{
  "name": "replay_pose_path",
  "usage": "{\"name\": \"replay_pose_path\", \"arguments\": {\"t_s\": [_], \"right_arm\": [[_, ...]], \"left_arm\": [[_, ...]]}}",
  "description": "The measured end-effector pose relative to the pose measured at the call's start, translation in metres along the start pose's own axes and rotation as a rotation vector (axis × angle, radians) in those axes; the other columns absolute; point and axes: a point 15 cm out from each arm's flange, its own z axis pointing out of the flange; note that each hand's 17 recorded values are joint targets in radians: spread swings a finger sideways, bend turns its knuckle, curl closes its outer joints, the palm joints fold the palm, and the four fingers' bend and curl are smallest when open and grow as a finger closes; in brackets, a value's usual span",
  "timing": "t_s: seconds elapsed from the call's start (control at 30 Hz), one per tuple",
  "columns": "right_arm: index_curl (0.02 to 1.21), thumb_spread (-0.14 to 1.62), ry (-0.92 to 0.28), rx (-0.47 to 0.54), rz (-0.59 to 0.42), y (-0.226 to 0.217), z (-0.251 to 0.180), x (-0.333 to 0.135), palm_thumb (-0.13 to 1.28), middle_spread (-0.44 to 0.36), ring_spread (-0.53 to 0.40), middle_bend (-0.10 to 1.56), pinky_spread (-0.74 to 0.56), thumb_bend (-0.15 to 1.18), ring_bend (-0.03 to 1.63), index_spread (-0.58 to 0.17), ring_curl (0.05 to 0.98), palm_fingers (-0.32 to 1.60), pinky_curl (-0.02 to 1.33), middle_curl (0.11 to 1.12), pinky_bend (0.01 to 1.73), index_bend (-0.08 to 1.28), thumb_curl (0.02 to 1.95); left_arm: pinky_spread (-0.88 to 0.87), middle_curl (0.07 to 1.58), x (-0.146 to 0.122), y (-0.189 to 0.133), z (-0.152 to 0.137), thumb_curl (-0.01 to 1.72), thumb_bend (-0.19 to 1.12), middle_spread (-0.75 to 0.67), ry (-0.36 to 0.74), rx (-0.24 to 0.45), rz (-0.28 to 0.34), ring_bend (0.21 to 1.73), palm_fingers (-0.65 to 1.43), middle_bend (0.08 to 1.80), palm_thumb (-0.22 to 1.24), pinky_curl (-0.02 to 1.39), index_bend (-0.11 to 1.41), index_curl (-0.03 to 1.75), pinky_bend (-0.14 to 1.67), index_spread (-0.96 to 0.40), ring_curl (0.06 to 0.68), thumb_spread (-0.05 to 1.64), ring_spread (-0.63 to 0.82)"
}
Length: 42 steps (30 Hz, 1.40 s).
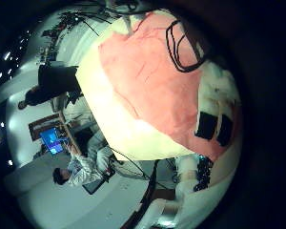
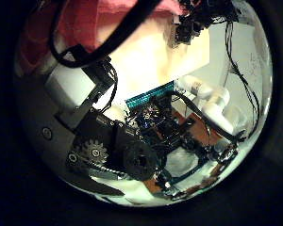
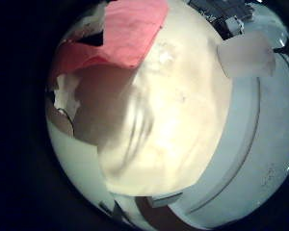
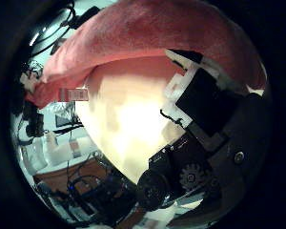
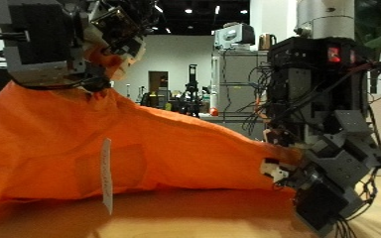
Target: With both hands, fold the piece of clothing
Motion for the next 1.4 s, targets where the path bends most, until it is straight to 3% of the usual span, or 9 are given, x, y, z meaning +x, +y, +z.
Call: {"name": "replay_pose_path", "arguments": {"t_s": [0.17, 0.37, 0.67, 0.77, 0.97, 1.17, 1.4], "right_arm": [[0.71, 1.2, -0.003, -0.079, -0.004, 0.023, -0.025, -0.002, 1.07, -0.158, -0.24, 1.17, -0.29, 0.04, 1.24, -0.283, 0.653, 1.21, 0.71, 0.75, 1.2, 1.02, 0.48], [0.75, 1.22, 0.009, -0.226, -0.013, 0.055, -0.072, 0.002, 1.07, -0.157, -0.236, 1.24, -0.27, 0.02, 1.31, -0.263, 0.705, 1.11, 0.78, 0.78, 1.26, 1.1, 0.51], [0.78, 1.27, 0.031, -0.217, -0.013, 0.043, -0.127, 0.006, 1.03, -0.156, -0.237, 1.27, -0.25, -0.02, 1.33, -0.249, 0.742, 1.06, 0.85, 0.8, 1.26, 1.1, 0.52], [0.78, 1.31, 0.043, -0.241, -0.02, 0.025, -0.124, 0.011, 1.0, -0.16, -0.24, 1.26, -0.25, -0.01, 1.33, -0.252, 0.748, 1.05, 0.87, 0.81, 1.24, 1.1, 0.52], [0.8, 1.38, 0.038, -0.341, -0.017, -0.026, -0.093, 0.026, 0.98, -0.164, -0.246, 1.26, -0.26, 0.0, 1.33, -0.259, 0.764, 0.98, 0.9, 0.82, 1.21, 1.08, 0.5], [0.82, 1.43, 0.018, -0.434, -0.004, -0.082, -0.045, 0.045, 0.97, -0.167, -0.256, 1.26, -0.28, 0.0, 1.34, -0.266, 0.775, 0.91, 0.93, 0.84, 1.17, 1.09, 0.49], [0.84, 1.47, -0.001, -0.511, 0.011, -0.117, 0.004, 0.06, 0.91, -0.166, -0.252, 1.26, -0.31, -0.01, 1.35, -0.271, 0.775, 0.88, 0.95, 0.85, 1.12, 1.05, 0.46]], "left_arm": [[-0.49, 1.43, 0.001, 0.016, -0.001, 0.82, -0.01, -0.58, 0.012, -0.034, 0.019, 1.68, 0.73, 0.85, 1.0, 0.63, 0.24, 1.48, 1.63, -0.58, 0.566, 1.14, -0.38], [-0.49, 1.43, -0.004, 0.038, -0.007, 0.82, -0.01, -0.58, 0.044, -0.064, 0.029, 1.66, 0.75, 0.83, 1.0, 0.62, 0.19, 1.52, 1.62, -0.55, 0.563, 1.14, -0.38], [-0.5, 1.44, -0.025, 0.045, -0.036, 0.82, -0.01, -0.58, 0.055, -0.099, 0.015, 1.64, 0.77, 0.8, 1.0, 0.61, 0.18, 1.57, 1.61, -0.5, 0.563, 1.14, -0.39], [-0.49, 1.45, -0.041, 0.028, -0.041, 0.82, 0.0, -0.58, 0.029, -0.101, -0.006, 1.64, 0.77, 0.79, 1.0, 0.61, 0.18, 1.58, 1.61, -0.48, 0.564, 1.14, -0.39], [-0.49, 1.45, -0.064, -0.049, -0.036, 0.83, 0.0, -0.58, -0.017, -0.073, -0.024, 1.64, 0.77, 0.79, 1.01, 0.61, 0.17, 1.6, 1.61, -0.45, 0.567, 1.14, -0.39], [-0.49, 1.46, -0.068, -0.123, -0.02, 0.83, -0.01, -0.58, -0.027, -0.094, -0.008, 1.65, 0.75, 0.78, 1.01, 0.61, 0.18, 1.61, 1.6, -0.42, 0.574, 1.13, -0.39], [-0.51, 1.48, -0.083, -0.185, 0.009, 0.78, -0.03, -0.57, -0.074, -0.155, 0.006, 1.65, 0.71, 0.76, 0.93, 0.61, 0.17, 1.62, 1.59, -0.38, 0.574, 1.09, -0.39]]}}
